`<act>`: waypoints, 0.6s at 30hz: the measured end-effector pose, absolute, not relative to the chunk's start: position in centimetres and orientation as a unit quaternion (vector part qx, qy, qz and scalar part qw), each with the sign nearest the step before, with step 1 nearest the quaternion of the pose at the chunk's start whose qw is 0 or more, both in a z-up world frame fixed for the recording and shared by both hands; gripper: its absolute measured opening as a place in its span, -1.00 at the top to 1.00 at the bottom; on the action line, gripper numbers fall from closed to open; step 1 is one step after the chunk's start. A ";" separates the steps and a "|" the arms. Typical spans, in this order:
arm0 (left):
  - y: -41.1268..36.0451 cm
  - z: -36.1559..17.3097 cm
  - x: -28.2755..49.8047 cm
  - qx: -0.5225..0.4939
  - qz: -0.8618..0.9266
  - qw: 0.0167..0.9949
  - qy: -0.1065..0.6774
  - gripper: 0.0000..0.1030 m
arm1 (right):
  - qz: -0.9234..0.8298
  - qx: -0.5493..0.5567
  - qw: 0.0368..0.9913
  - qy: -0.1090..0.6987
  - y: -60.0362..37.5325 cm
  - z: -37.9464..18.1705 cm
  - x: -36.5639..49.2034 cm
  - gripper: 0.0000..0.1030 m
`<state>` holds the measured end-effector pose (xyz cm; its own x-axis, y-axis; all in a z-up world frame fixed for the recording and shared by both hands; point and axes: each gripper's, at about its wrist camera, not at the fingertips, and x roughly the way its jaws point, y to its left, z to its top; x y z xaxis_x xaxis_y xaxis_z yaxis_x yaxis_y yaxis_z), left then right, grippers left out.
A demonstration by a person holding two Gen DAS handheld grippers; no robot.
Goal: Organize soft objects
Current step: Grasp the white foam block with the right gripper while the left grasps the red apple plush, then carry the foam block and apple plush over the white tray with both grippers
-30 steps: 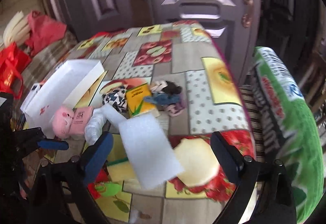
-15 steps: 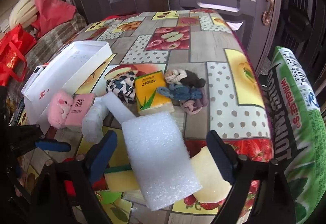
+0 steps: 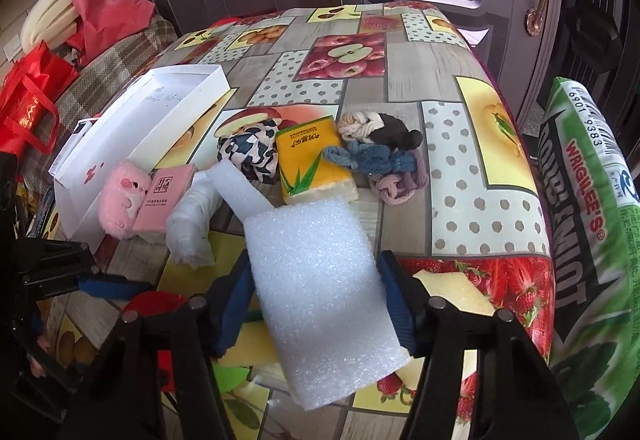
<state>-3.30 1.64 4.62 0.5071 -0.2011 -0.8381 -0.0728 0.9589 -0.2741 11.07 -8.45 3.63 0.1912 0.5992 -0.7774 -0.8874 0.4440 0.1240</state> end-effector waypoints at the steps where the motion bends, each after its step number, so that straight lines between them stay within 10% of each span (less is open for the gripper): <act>1: 1.5 4.7 -3.4 -0.135 -0.038 0.858 0.494 0.08 | 0.496 -0.181 0.750 0.397 -8.5 3.7 11.0 -0.16; 18: 4.7 12.1 -7.0 -0.122 0.034 0.914 0.385 0.15 | 0.523 -0.094 0.794 0.297 -10.7 13.2 8.1 -0.16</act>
